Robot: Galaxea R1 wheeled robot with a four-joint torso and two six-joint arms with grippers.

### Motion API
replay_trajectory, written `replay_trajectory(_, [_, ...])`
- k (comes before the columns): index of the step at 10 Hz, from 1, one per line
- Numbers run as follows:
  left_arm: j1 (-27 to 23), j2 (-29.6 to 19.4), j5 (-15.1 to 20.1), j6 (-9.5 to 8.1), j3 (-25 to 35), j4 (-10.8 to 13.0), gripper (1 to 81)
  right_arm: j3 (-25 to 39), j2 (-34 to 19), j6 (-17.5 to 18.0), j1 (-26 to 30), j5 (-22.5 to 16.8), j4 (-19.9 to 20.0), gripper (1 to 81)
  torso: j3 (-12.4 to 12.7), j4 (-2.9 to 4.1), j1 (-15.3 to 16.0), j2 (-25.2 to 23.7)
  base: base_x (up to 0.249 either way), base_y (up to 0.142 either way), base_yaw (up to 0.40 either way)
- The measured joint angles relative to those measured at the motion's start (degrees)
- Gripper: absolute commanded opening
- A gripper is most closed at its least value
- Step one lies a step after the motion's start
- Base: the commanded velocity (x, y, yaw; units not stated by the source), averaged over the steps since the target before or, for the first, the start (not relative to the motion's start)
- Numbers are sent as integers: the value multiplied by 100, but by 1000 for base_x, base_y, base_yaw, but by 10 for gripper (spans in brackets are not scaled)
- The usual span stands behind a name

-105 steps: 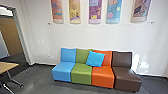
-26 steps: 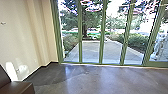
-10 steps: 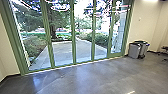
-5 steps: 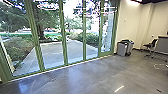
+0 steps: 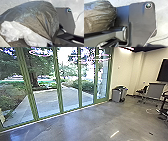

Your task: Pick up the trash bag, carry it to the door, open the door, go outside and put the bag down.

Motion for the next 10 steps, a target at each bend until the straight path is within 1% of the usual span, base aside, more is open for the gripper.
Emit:
replay_trajectory(6, [-34,-2,-18,2,0,1,10,0,4,0,27,-4,-2,811,-2,0,5,5,-11,0,0])
replay_trajectory(9, [118,-2,28,2,0,0,10,-7,17,0,-61,-33,-13,811,0,0,-11,-4,0,0,0])
replay_trajectory(10, [60,-2,6,2,0,0,10,-7,17,0,-15,-22,-13,811,0,0,-11,-4,0,0,0])
